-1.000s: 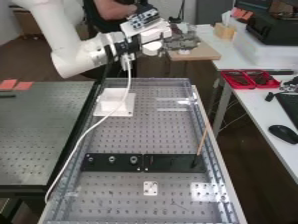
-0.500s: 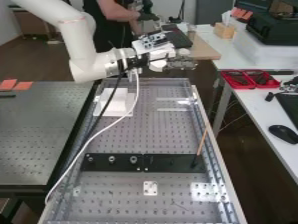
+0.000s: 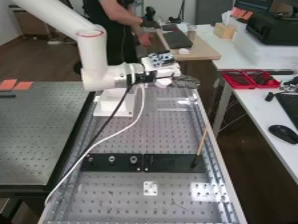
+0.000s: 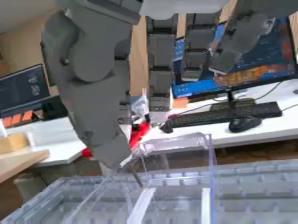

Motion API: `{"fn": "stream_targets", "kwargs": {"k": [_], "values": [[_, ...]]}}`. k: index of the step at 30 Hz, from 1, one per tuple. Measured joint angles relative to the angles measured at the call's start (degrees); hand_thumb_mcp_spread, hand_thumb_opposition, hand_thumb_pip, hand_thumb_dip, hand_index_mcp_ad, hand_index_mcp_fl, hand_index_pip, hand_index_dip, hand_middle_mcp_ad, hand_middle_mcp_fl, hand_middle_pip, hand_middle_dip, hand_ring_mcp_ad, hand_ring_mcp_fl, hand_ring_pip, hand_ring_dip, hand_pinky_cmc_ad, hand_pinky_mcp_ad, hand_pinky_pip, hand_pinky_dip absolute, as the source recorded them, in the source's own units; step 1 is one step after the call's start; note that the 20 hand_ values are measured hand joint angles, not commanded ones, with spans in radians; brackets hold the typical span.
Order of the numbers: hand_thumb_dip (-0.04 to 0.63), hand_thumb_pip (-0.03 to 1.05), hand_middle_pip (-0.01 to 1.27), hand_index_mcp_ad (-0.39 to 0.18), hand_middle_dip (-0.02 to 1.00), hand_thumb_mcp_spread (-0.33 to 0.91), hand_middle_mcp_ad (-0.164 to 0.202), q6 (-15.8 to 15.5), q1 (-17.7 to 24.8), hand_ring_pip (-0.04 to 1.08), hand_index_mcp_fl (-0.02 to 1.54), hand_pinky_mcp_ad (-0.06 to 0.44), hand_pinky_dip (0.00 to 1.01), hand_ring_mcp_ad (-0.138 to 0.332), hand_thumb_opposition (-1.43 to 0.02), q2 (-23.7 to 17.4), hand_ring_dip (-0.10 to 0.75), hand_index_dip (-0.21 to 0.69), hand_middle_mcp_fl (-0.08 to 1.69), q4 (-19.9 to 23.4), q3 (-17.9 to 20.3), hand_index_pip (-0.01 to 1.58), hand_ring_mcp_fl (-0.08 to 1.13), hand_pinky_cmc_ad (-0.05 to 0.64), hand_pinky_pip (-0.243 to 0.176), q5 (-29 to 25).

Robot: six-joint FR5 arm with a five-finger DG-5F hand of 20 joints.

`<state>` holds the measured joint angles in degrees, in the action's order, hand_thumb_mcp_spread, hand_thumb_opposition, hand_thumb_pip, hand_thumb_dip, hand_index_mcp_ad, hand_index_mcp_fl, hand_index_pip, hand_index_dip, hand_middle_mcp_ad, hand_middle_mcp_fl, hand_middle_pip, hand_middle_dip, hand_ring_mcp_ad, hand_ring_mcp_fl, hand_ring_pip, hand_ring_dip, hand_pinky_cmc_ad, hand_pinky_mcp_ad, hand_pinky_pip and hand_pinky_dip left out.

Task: Grab the drill bit and place it in the clear container

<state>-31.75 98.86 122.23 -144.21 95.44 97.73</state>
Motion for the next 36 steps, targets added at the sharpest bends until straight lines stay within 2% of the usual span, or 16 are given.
{"fn": "stream_targets", "kwargs": {"k": [7, 15, 17, 18, 21, 22, 24, 26, 29, 31, 36], "values": [[0.269, 0.43, 0.14, -0.23, 0.68, 0.72, 0.061, -0.28, -0.01, 0.1, 0.68, 0.183, 0.18, 0.126, -0.93, 2.46, 0.209, 0.14, 0.57, -1.68, -1.85, 1.25, 0.17, 0.311, 0.003, -1.01], [0.269, 0.44, 0.14, -0.23, 0.68, 0.69, 0.058, -0.32, -0.06, 0.1, 0.66, 0.183, 0.18, 0.129, -0.93, 2.97, 0.209, 0.14, 0.54, -2.96, -2.56, 1.25, 0.16, 0.311, 0.003, -0.73], [0.271, 0.5, 0.13, -0.234, 0.68, 0.66, 0.058, -0.53, -0.08, 0.1, 0.61, 0.18, 0.18, 0.131, -0.93, 2.97, 0.209, 0.143, 0.5, -4.56, -3.04, 1.25, 0.13, 0.307, 0.002, -0.44], [0.271, 0.54, 0.12, -0.232, 0.68, 0.61, 0.061, -0.55, -0.11, 0.1, 0.53, 0.202, 0.2, 0.129, -0.91, 2.97, 0.209, 0.152, 0.45, -5.52, -3.22, 1.25, 0.11, 0.311, 0.003, -0.2], [0.272, 0.58, 0.12, -0.234, 0.66, 0.49, 0.061, -0.54, -0.2, 0.1, 0.17, 0.216, 0.25, 0.126, -0.84, 2.79, 0.209, 0.12, 0.33, -6.22, -3.37, 1.18, 0.06, 0.311, -0.012, 0.39], [0.272, 0.62, 0.12, -0.227, 0.66, 0.47, 0.061, -0.65, -0.22, 0.1, 0.15, 0.232, 0.26, 0.126, -0.82, 2.63, 0.206, 0.124, 0.31, -6.19, -3.37, 1.19, 0.04, 0.309, -0.01, 0.4], [0.269, 0.66, 0.12, -0.216, 0.65, 0.45, 0.061, -0.65, -0.24, 0.1, 0.14, 0.232, 0.28, 0.126, -0.81, 2.46, 0.209, 0.115, 0.28, -6.24, -3.34, 1.16, 0.03, 0.309, -0.028, 0.4], [0.269, 0.66, 0.12, -0.204, 0.65, 0.42, 0.061, -0.59, -0.26, 0.1, 0.05, 0.234, 0.31, 0.129, -0.81, 2.26, 0.209, 0.106, 0.25, -6.22, -3.22, 1.14, 0.02, 0.316, -0.044, 0.45], [0.272, 0.66, 0.13, -0.188, 0.63, 0.39, 0.059, -0.38, -0.35, 0.1, 0.04, 0.232, 0.33, 0.129, -0.79, 1.85, 0.209, 0.101, 0.25, -6.12, -2.94, 1.15, 0.02, 0.328, -0.073, 0.54], [0.269, 0.71, 0.13, -0.187, 0.63, 0.39, 0.059, 0.07, -0.65, 0.1, 0.04, 0.232, 0.34, 0.129, -0.79, 1.0, 0.209, 0.101, 0.24, -5.92, -2.51, 1.15, 0.02, 0.33, -0.075, 0.67], [0.272, 0.71, 0.12, -0.187, 0.62, 0.38, 0.061, 0.57, -1.88, 0.1, 0.04, 0.232, 0.36, 0.127, -0.77, -1.78, 0.209, 0.101, 0.23, -5.69, -1.27, 1.15, 0.02, 0.33, -0.075, 1.09]]}}
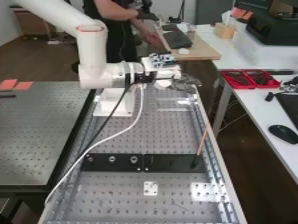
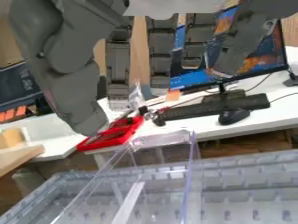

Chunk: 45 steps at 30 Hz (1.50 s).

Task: Grab the drill bit and place it in the clear container

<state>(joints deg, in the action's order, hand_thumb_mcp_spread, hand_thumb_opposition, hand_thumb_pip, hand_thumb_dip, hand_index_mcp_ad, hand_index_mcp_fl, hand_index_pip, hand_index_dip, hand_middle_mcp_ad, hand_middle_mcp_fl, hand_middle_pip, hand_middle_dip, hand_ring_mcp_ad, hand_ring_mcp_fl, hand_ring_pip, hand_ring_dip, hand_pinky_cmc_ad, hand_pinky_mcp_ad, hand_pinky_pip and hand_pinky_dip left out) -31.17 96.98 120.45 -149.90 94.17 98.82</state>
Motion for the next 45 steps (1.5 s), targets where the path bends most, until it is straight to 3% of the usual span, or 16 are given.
{"fn": "stream_targets", "kwargs": {"k": [11, 21, 31, 45], "values": [[0.269, 0.65, 0.12, -0.164, 0.62, 0.34, 0.058, 0.38, -4.28, 0.1, 0.04, 0.264, 0.41, 0.127, -0.76, -8.41, 0.209, 0.103, 0.23, -0.81, 2.87, 1.01, 0.0, 0.347, -0.091, 0.41], [0.239, 0.62, 0.12, -0.152, 0.62, 0.31, 0.061, -0.11, -8.09, 0.1, 0.04, 0.279, 0.46, 0.127, -0.76, -15.05, 0.206, 0.101, 0.25, -3.29, 6.08, 0.91, 0.0, 0.363, -0.099, -3.89], [0.237, 0.58, 0.12, -0.145, 0.62, 0.32, 0.058, -2.58, -10.54, 0.1, 0.04, 0.29, 0.46, 0.127, -0.76, -17.62, 0.209, 0.143, 0.26, -7.73, 5.71, 0.86, 0.0, 0.379, -0.106, -4.55], [0.23, 0.58, 0.12, -0.145, 0.62, 0.32, 0.058, -4.02, -11.76, 0.1, 0.03, 0.29, 0.46, 0.127, -0.76, -20.73, 0.209, 0.162, 0.27, -8.25, 5.51, 0.81, 0.0, 0.394, -0.106, -6.05]]}}
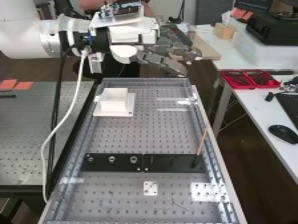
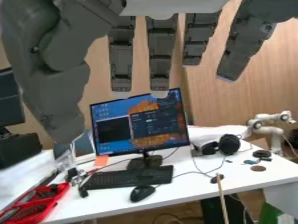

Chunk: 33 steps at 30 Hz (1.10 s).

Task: Grab the drill bit and place it in the clear container

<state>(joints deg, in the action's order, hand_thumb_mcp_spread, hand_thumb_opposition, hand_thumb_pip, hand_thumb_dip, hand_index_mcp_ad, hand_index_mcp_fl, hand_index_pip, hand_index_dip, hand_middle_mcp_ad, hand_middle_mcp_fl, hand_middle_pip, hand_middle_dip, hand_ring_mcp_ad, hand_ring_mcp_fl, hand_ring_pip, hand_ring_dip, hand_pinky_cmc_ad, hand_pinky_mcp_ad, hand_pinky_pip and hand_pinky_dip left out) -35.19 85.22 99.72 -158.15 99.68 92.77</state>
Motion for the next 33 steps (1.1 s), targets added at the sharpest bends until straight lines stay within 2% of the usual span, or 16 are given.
{"fn": "stream_targets", "kwargs": {"k": [22, 29, 33], "values": [[0.23, 0.56, 0.12, -0.145, 0.62, 0.32, 0.058, -1.43, -1.37, 0.1, 0.04, 0.29, 0.46, 0.127, -0.76, -2.17, 0.209, 0.171, 0.28, -0.97, 0.49, 0.8, 0.0, 0.394, -0.106, -1.93], [0.215, 0.57, 0.12, -0.138, 0.62, 0.32, 0.061, -1.5, -1.37, 0.1, 0.03, 0.297, 0.46, 0.127, -0.74, -2.49, 0.209, 0.171, 0.28, -1.01, 0.52, 0.77, 0.0, 0.394, -0.106, -1.78], [0.204, 0.53, 0.12, -0.134, 0.62, 0.32, 0.061, -1.75, -1.28, 0.1, 0.04, 0.298, 0.47, 0.127, -0.74, -2.73, 0.209, 0.171, 0.28, -0.92, 0.63, 0.77, 0.0, 0.394, -0.105, -2.06]]}}
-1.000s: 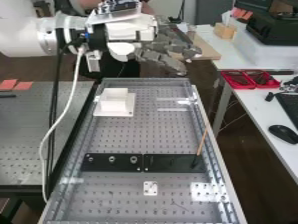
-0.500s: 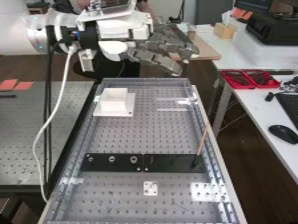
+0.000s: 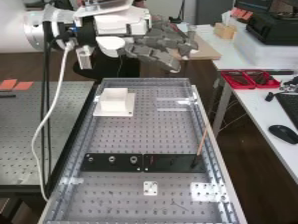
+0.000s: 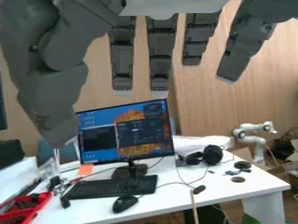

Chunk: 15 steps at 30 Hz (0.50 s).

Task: Grab the drill bit and place it in the clear container

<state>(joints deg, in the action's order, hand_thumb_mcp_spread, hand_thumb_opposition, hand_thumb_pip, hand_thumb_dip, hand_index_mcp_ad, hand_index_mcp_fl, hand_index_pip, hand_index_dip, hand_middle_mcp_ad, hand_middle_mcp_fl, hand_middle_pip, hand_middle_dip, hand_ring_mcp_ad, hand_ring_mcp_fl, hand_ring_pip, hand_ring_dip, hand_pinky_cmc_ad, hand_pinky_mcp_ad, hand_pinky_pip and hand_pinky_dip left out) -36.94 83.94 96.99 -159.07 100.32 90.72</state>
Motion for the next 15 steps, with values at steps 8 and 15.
{"fn": "stream_targets", "kwargs": {"k": [8, 15], "values": [[0.188, 0.49, 0.12, -0.124, 0.62, 0.32, 0.058, -0.13, 0.62, 0.1, 0.04, 0.295, 0.48, 0.127, -0.73, -0.67, 0.209, 0.176, 0.28, -1.24, 0.05, 0.54, 0.0, 0.393, -0.105, 0.19], [0.113, 0.41, 0.12, -0.112, 0.52, 0.29, 0.061, 0.49, 2.41, 0.1, 0.04, 0.314, 0.47, 0.131, -0.68, -0.8, 0.209, 0.188, 0.22, -3.3, 0.66, 0.23, 0.0, 0.393, -0.105, 1.55]]}}
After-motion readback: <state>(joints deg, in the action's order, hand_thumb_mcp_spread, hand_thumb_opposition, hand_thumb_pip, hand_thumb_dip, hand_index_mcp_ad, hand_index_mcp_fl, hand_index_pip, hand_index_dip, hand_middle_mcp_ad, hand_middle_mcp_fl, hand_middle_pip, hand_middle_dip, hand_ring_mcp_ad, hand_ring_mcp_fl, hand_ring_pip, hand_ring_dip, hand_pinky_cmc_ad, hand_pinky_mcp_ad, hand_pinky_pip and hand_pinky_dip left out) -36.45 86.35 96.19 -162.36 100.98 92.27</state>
